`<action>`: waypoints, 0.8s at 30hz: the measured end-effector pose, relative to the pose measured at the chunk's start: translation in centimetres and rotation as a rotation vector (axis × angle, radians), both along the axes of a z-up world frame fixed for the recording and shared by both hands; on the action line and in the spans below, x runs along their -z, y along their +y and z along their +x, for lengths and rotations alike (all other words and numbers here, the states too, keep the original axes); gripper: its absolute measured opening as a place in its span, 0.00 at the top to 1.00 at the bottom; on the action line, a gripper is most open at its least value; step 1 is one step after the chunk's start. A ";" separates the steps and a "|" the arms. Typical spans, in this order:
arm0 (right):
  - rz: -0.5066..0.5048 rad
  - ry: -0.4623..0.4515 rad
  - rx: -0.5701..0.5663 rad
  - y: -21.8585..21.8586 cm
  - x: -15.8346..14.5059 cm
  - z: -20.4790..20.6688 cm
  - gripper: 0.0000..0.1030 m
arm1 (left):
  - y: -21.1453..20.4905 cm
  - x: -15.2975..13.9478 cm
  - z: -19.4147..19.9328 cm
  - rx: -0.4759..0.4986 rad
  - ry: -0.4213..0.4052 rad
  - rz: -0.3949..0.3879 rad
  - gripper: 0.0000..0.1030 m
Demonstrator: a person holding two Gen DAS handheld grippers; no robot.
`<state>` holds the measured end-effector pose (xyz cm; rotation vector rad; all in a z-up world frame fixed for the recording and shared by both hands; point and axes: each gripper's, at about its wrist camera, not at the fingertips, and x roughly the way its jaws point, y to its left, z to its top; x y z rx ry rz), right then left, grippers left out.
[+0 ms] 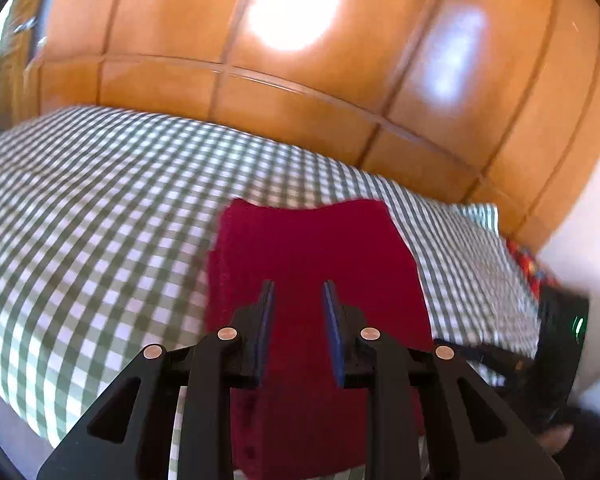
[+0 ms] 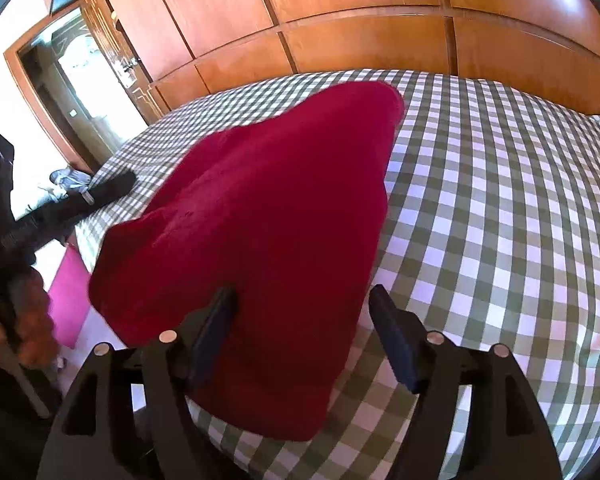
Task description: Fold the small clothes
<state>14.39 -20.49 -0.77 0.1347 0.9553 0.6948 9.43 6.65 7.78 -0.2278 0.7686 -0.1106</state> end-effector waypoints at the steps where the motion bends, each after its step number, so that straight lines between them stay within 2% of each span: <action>1: 0.001 -0.012 0.007 -0.5 -0.5 0.0 0.32 | -0.7 0.7 0.1 0.019 0.018 0.019 0.78; 5: 0.009 -0.053 0.016 -1.7 -2.0 -0.6 0.32 | -1.2 4.4 0.9 0.000 0.085 0.141 0.78; 9: -0.029 0.031 -0.028 0.0 1.0 -1.2 0.32 | -0.6 5.9 0.2 -0.012 0.068 0.151 0.78; 11: 0.029 0.089 -0.015 0.0 2.8 -1.0 0.32 | -0.6 5.7 -0.1 -0.020 0.072 0.136 0.78; 14: 0.070 0.125 0.004 -0.9 2.9 -0.5 0.29 | -0.8 4.5 -0.3 -0.030 0.075 0.143 0.78; 16: 0.062 0.096 0.000 -1.5 2.0 -0.6 0.28 | -1.2 3.0 -0.7 -0.039 0.047 0.161 0.67; 17: 0.064 0.094 0.001 -1.8 1.7 -0.6 0.28 | -1.3 2.4 -0.9 -0.049 0.026 0.176 0.45; 18: 0.068 0.093 0.003 -2.3 1.3 -0.5 0.25 | -1.5 1.8 -1.0 -0.061 0.001 0.189 0.37; 24: 0.106 0.099 0.040 -5.2 -0.1 -0.3 0.21 | -1.7 0.3 -0.8 -0.064 -0.038 0.236 0.37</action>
